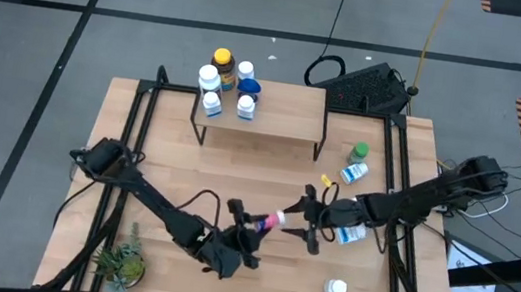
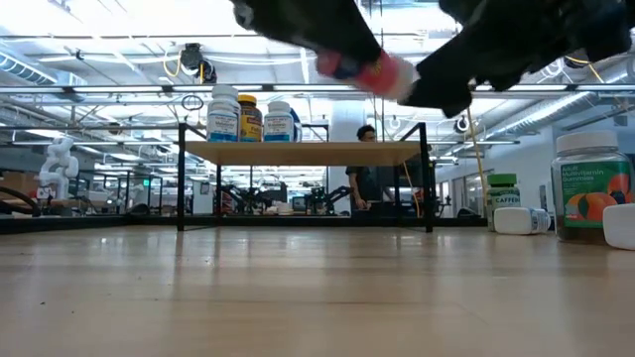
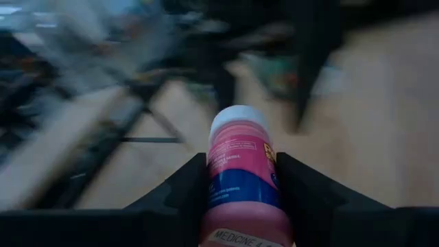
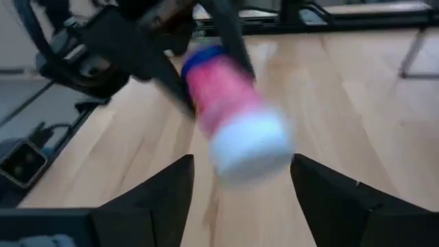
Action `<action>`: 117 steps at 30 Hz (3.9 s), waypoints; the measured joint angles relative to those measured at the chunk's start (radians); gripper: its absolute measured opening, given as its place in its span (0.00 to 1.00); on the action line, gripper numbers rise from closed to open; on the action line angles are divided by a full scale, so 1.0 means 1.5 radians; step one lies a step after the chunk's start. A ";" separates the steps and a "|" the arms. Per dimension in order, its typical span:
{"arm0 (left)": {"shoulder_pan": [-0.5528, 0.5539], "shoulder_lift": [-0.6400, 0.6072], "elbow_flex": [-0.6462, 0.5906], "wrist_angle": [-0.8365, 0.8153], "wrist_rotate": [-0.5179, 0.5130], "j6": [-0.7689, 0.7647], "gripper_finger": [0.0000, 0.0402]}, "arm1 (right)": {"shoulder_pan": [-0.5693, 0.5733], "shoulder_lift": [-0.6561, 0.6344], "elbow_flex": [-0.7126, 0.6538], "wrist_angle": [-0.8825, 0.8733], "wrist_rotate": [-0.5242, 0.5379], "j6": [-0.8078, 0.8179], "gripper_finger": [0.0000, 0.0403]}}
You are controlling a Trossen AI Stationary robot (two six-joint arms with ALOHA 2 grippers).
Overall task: Pick and place medicine bottles onto shelf by color
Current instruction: Put the pink medicine bottle on the shelf
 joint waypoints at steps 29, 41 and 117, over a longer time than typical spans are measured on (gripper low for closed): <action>-0.007 -0.057 -0.001 0.467 0.085 0.249 0.38 | 0.022 -0.213 -0.141 0.527 -0.020 -0.062 0.62; 0.082 -0.057 -0.001 0.492 0.210 0.185 0.38 | 0.021 -0.076 -0.148 0.664 0.017 -0.087 0.67; 0.134 -0.219 -0.378 0.004 0.107 -0.302 0.54 | -0.410 -0.065 0.223 -0.160 -0.025 -0.290 0.41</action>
